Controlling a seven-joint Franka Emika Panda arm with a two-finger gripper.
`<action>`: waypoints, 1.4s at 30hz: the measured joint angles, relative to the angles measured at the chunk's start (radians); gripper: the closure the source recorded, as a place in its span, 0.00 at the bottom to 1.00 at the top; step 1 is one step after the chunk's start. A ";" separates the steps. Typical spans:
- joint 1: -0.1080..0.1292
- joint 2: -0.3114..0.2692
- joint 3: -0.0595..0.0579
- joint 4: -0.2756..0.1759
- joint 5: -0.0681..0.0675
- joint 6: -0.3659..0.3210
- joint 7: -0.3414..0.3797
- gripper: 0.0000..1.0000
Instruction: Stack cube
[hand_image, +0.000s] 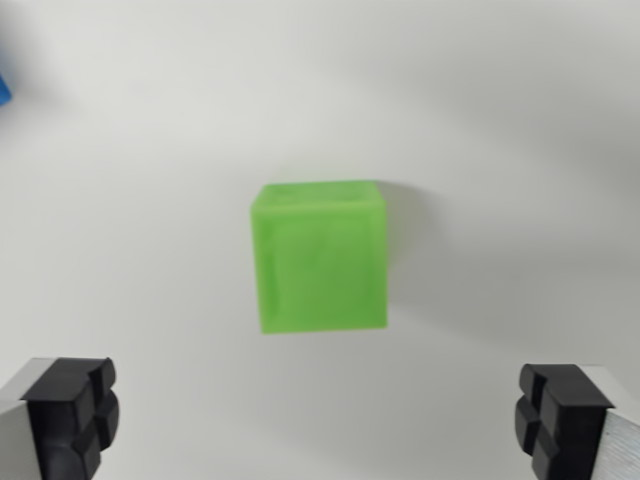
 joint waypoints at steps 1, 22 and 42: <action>-0.001 0.008 0.001 0.000 0.000 0.007 -0.009 0.00; -0.009 0.193 0.005 0.014 0.000 0.154 -0.121 0.00; -0.011 0.292 0.009 0.042 0.000 0.227 -0.122 1.00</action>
